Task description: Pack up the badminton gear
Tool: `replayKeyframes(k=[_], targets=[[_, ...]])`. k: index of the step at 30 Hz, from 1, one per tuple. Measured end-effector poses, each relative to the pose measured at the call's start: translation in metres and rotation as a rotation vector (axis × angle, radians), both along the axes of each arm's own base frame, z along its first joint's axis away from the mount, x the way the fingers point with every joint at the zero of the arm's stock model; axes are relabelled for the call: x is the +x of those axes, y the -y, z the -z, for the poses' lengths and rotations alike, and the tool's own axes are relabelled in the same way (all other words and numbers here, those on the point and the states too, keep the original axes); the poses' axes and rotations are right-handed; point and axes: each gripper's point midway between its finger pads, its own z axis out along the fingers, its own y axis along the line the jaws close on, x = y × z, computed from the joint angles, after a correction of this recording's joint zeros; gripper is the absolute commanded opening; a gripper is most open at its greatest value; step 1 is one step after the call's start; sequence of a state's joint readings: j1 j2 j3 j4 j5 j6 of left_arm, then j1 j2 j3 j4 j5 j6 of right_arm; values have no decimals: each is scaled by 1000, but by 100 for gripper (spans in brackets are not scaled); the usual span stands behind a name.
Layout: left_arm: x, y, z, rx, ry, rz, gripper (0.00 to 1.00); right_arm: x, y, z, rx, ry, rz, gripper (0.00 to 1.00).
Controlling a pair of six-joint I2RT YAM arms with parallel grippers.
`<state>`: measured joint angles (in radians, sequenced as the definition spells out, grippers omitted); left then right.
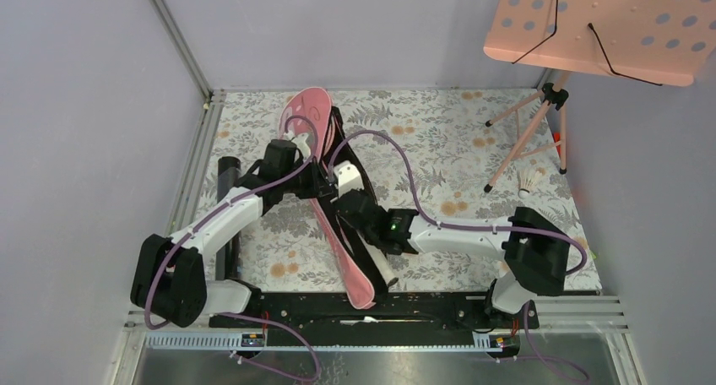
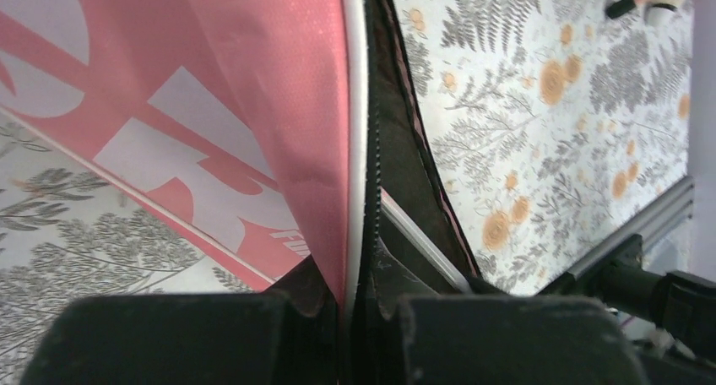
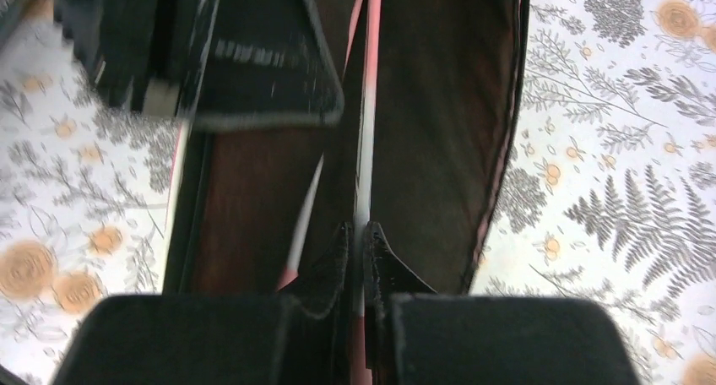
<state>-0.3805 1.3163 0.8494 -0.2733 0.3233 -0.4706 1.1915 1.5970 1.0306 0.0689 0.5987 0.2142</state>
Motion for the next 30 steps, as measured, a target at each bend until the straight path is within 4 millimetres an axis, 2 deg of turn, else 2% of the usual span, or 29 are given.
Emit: replayKeyframes(k=[5,10,14,18,23,27,30], targets=[[-13,14,-7,-59,31,42,0,24,-7,-1,79,-24,39,0],[-11,15,-11,-88,84,27,0,31,-14,9,78,-52,24,0],[-14,14,-12,-113,117,22,0,30,-19,32,48,-89,-2,0],[-16,14,-21,-147,158,10,0,32,-24,55,28,-114,-12,0],[-15,3,-9,-123,153,-53,0,33,-37,70,58,-136,-12,1],[-15,-6,-2,-84,139,-99,0,31,-45,75,97,-157,-19,24],[-23,-6,-8,-90,140,-87,0,29,-46,66,135,-147,-47,53]])
